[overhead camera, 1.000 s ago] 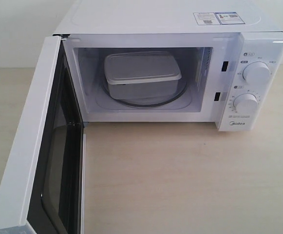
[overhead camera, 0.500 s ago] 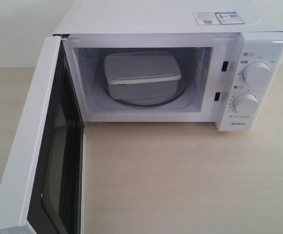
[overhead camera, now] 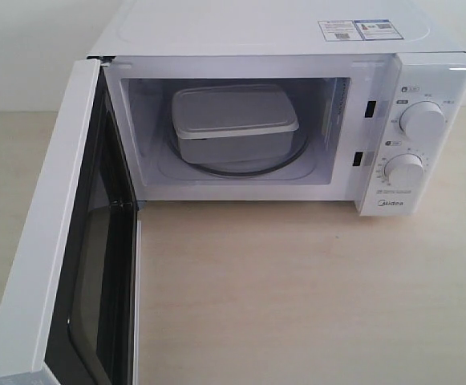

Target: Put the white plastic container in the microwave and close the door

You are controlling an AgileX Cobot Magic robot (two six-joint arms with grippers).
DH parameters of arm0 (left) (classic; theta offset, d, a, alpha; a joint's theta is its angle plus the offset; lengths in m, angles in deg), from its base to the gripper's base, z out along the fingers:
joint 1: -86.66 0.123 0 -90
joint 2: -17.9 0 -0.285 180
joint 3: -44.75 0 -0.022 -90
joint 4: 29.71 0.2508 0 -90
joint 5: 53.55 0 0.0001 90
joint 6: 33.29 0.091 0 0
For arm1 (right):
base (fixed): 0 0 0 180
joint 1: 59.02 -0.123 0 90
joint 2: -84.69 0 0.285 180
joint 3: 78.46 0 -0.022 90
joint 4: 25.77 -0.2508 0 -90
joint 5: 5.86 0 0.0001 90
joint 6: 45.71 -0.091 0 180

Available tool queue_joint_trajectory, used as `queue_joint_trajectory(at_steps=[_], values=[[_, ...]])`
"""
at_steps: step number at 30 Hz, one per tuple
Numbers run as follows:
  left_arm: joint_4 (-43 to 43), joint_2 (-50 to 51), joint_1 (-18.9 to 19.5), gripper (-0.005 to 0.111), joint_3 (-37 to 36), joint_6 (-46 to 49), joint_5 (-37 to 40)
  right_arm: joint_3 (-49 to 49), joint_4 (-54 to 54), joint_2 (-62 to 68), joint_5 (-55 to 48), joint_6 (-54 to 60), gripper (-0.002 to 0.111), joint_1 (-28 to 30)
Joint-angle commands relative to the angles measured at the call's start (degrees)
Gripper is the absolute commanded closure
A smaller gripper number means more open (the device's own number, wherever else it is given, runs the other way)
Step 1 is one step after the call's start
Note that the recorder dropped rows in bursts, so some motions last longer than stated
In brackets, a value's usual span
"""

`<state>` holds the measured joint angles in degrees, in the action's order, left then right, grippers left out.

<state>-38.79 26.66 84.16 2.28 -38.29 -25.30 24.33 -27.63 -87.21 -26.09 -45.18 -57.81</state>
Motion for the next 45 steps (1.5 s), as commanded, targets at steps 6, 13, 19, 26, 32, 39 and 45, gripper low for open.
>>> queue_joint_trajectory(at_steps=[6,13,19,26,32,39,45], values=[[2.1,22.0,0.0,0.102,11.8,1.7,17.9,0.0,-0.1,-0.3,0.3,-0.1,0.108,0.4],[2.1,38.7,0.0,0.102,19.9,14.8,38.7,0.0,-0.1,-0.3,0.3,-0.1,0.108,0.4],[-2.4,47.0,0.0,0.102,18.6,27.3,38.7,0.0,-0.1,-0.3,0.3,-0.1,0.108,0.4],[-23.3,54.0,0.0,0.102,15.6,45.7,35.9,0.0,-0.1,-0.3,0.3,-0.1,0.108,0.4],[-33.2,56.5,-0.9,0.102,14.5,53.7,32.8,0.0,-0.1,-0.3,0.3,-0.1,0.108,0.4],[-31.5,61.0,-6.7,0.102,14.5,53.0,31.5,0.0,-0.1,-0.3,0.3,-0.1,0.108,0.4],[-30.7,63.6,-12.1,0.102,14.5,51.7,27.6,0.0,-0.1,-0.3,0.4,0.0,0.108,0.4]])
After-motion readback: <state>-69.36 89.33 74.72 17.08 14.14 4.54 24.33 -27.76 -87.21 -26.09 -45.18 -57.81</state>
